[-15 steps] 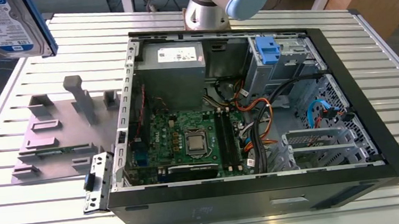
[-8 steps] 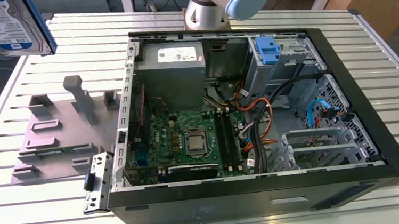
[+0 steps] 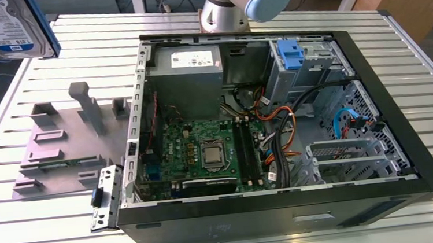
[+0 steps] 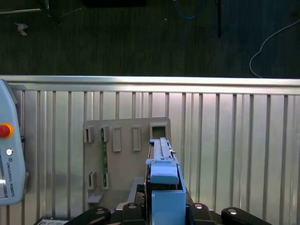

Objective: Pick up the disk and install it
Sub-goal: 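Pick up the disk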

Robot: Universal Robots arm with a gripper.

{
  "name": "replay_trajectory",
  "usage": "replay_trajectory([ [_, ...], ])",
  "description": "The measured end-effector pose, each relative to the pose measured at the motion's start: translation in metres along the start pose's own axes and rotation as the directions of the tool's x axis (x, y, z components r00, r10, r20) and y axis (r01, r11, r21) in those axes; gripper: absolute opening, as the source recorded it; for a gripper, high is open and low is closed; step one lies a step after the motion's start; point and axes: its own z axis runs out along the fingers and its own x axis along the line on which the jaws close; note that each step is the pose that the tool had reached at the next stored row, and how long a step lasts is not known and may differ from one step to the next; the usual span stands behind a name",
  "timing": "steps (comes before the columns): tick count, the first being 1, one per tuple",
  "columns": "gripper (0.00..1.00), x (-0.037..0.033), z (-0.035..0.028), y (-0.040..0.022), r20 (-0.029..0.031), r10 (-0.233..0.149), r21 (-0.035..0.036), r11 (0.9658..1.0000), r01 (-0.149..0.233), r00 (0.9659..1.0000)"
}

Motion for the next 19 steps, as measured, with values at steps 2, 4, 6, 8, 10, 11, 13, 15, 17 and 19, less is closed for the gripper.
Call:
replay_trajectory([
  [2,0.36,0.0,-0.001,0.0,0.0,0.0,0.0001,1.0,0.0,1.0],
  [4,0.36,0.0001,-0.0022,-0.0001,0.0,0.0,-0.0001,1.0,0.0,1.0],
  [6,0.36,0.0001,-0.0032,-0.0001,0.0,0.0,0.0001,1.0,0.0,1.0],
  [8,0.36,0.0002,-0.0044,-0.0002,0.0,0.0,0.0,1.0,0.0,1.0],
  [10,0.36,0.0002,-0.0054,-0.0002,0.0001,0.0,0.0001,1.0,0.0,1.0],
  [11,0.36,0.0002,-0.006,-0.0002,0.0,0.0,0.0,1.0,0.0,1.0],
  [13,0.36,0.0003,-0.0072,-0.0002,0.0001,0.0,0.0,1.0,0.0,1.0],
  [15,0.36,0.0003,-0.0084,-0.0003,0.0,0.0,0.0,1.0,0.0,1.0],
  [17,0.36,0.0004,-0.0094,-0.0003,0.0,0.0,0.0,1.0,0.0,1.0],
  [19,0.36,0.0004,-0.0104,-0.0004,0.0,0.0,0.0,1.0,0.0,1.0],
])
